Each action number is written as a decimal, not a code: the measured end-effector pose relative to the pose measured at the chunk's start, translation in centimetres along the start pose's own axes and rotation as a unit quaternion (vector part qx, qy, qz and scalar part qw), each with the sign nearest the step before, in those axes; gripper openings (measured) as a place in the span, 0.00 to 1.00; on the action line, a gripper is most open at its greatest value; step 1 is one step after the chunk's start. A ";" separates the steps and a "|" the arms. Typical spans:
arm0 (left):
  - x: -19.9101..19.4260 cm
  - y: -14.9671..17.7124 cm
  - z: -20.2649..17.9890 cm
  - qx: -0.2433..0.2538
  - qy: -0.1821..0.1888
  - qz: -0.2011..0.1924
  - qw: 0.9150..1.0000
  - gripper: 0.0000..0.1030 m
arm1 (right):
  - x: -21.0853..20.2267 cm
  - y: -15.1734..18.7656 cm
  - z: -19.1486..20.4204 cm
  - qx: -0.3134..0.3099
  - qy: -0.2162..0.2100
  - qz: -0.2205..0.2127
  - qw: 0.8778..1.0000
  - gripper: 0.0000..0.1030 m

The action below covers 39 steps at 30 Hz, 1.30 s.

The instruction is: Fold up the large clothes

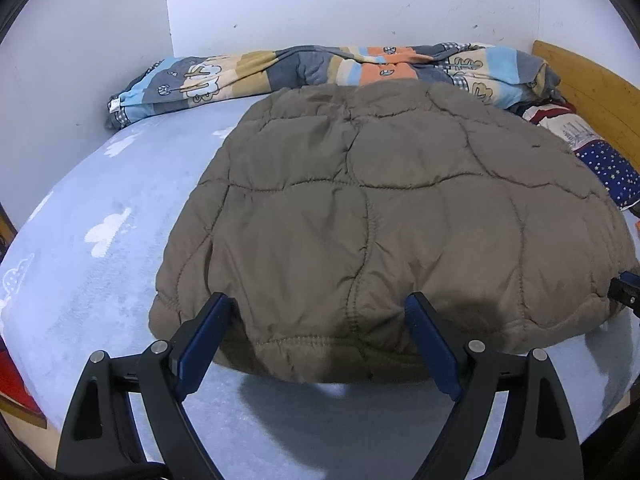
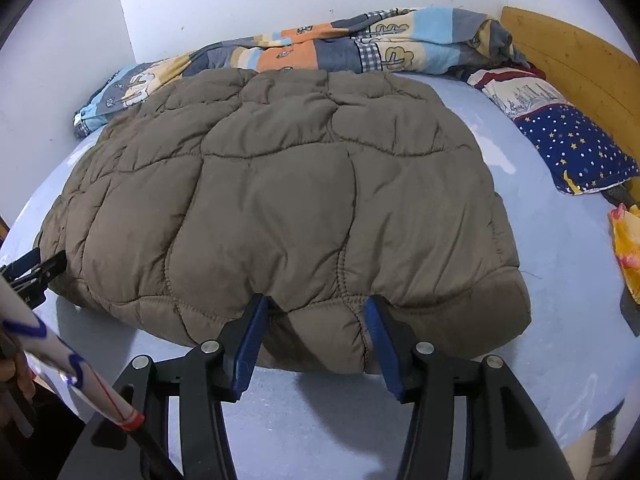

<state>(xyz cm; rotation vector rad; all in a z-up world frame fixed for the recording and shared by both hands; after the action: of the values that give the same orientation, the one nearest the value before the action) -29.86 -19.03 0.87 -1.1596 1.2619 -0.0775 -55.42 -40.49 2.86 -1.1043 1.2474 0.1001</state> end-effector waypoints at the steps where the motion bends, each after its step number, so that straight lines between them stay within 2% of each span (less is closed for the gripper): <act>1: -0.4 0.0 -0.1 0.000 0.004 -0.003 1.000 0.85 | -0.7 -0.2 -0.2 0.008 -0.004 -0.008 1.000 0.54; 5: -1.3 -0.2 0.2 -0.004 0.002 -0.013 1.000 0.85 | -1.6 -0.5 -2.4 0.034 0.024 -0.020 0.999 0.54; 7: -1.1 -0.1 0.9 -0.015 -0.002 -0.009 1.000 0.85 | -0.8 -0.2 -4.1 0.052 0.045 -0.005 0.998 0.54; 11: -0.1 0.2 2.2 -0.044 0.003 0.002 0.999 0.85 | 0.7 0.4 -5.4 0.080 0.037 0.021 0.996 0.54; 14: 0.7 0.5 2.1 -0.041 0.001 0.011 0.999 0.87 | 1.5 0.6 -4.9 0.070 0.037 0.026 0.996 0.58; 17: -0.2 0.4 1.7 -0.039 0.004 0.005 0.999 0.87 | 1.2 0.7 -4.8 0.069 0.042 0.021 0.997 0.59; 23: -4.3 0.6 -1.4 -0.029 0.038 -0.021 0.999 0.87 | -3.8 -0.1 -2.5 0.056 0.016 -0.034 0.998 0.59; 29: -9.9 2.2 -7.0 0.001 0.101 -0.028 0.995 0.87 | -9.5 1.8 0.7 0.064 -0.050 -0.043 0.996 0.61; 33: -15.3 0.5 -10.0 0.018 0.132 -0.055 0.990 0.87 | -14.0 1.2 0.8 0.064 -0.063 -0.064 0.994 0.62; 35: -18.3 -1.2 -10.7 0.021 0.136 -0.085 0.987 0.87 | -16.6 0.1 0.2 0.075 -0.062 -0.084 0.992 0.63; 38: -23.3 -4.0 -10.9 0.023 0.108 -0.136 0.985 0.87 | -21.5 -1.8 -0.7 0.085 -0.046 -0.127 0.987 0.78; 39: -24.6 -4.6 -10.9 0.022 0.102 -0.149 0.983 0.91 | -23.3 -2.4 -0.7 0.082 -0.037 -0.142 0.986 0.81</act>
<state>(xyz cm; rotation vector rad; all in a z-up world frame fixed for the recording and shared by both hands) -45.04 -12.98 22.65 -1.3206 1.2479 -0.4533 -63.40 -31.01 22.71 -1.1133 1.0023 -0.1748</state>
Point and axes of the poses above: each gripper's, at about its wrist camera, not at the fingertips, and x roughly the way its jaws point, z to its left, y to its underside, the point moved 9 cm from there along x, roughly the way its jaws point, and after that the axes turned 13 degrees about y, right-handed, at the moved point
